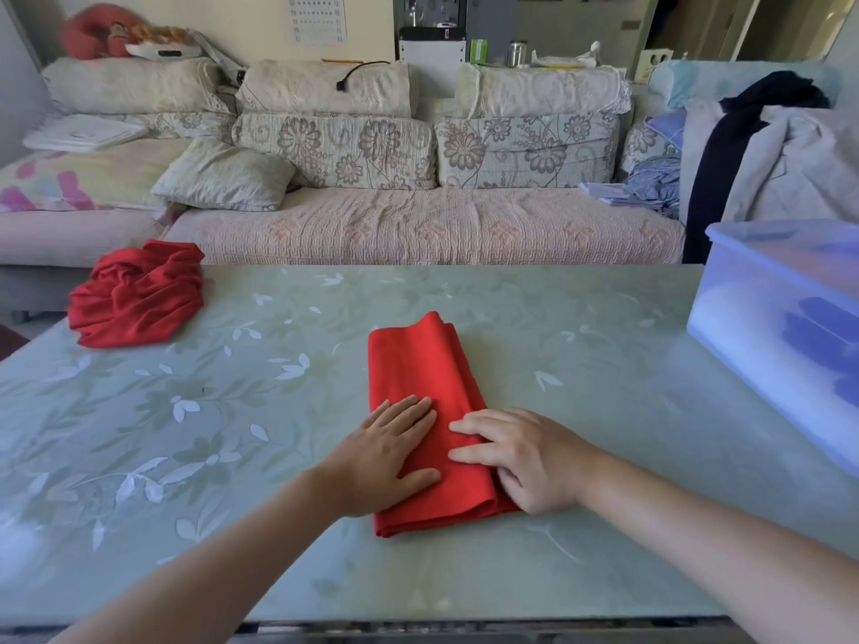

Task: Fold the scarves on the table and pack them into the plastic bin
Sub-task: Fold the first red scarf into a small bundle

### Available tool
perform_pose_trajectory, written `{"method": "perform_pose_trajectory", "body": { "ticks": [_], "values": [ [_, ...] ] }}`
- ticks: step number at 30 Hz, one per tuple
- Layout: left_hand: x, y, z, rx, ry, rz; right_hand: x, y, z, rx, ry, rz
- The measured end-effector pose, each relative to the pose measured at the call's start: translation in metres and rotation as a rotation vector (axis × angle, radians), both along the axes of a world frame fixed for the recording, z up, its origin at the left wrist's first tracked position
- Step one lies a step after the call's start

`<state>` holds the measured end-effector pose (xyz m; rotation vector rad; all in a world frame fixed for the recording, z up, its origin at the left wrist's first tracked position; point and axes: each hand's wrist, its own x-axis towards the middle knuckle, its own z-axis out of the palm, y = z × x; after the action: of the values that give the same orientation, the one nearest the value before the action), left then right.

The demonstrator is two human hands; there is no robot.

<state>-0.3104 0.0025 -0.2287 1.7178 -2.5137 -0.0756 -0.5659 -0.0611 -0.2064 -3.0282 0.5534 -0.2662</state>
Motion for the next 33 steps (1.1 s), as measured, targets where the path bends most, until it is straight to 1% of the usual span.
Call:
{"method": "perform_pose_trajectory", "body": {
  "ticks": [5,10,11,13,16,18,21,23,24,26,27,28,29,30,33],
  "values": [
    [0.009,0.019,0.007,0.004,0.072,-0.119,-0.014,0.011,-0.007,0.055,0.120,-0.045],
    [0.008,0.031,0.009,0.030,0.023,-0.116,-0.007,0.010,-0.013,-0.144,0.081,0.039],
    [0.005,0.032,0.010,0.029,0.022,-0.112,-0.006,0.011,-0.014,-0.155,0.059,0.051],
    [0.001,0.036,0.014,-0.006,0.027,-0.116,-0.003,0.014,-0.014,-0.093,-0.019,0.033],
    [-0.007,0.044,0.018,-0.173,0.046,-0.162,0.001,0.013,-0.013,0.048,-0.177,-0.090],
    [-0.014,0.047,0.020,-0.229,0.057,-0.150,0.005,0.012,-0.008,0.128,-0.297,-0.178],
    [-0.020,0.047,0.023,-0.291,0.113,-0.079,0.008,0.012,0.001,0.123,-0.394,-0.229],
    [-0.020,0.046,0.026,-0.299,0.177,-0.024,0.006,0.013,0.006,0.072,-0.423,-0.215],
    [-0.019,0.045,0.028,-0.285,0.238,0.024,0.004,0.013,0.007,0.033,-0.400,-0.172],
    [-0.015,0.042,0.033,-0.227,0.371,0.107,0.002,0.013,0.006,-0.084,-0.267,-0.052],
    [-0.011,0.040,0.035,-0.192,0.420,0.122,0.002,0.012,0.004,-0.140,-0.205,-0.015],
    [-0.008,0.038,0.037,-0.161,0.459,0.130,0.003,0.011,0.002,-0.158,-0.186,-0.003],
    [-0.005,0.035,0.039,-0.130,0.495,0.145,0.006,0.011,-0.001,-0.123,-0.212,-0.013],
    [-0.001,0.033,0.040,-0.103,0.527,0.166,0.009,0.011,-0.001,-0.044,-0.271,-0.039],
    [0.005,0.023,0.044,-0.079,0.603,0.238,0.015,0.007,0.006,0.289,-0.440,-0.191]
  ]
}}
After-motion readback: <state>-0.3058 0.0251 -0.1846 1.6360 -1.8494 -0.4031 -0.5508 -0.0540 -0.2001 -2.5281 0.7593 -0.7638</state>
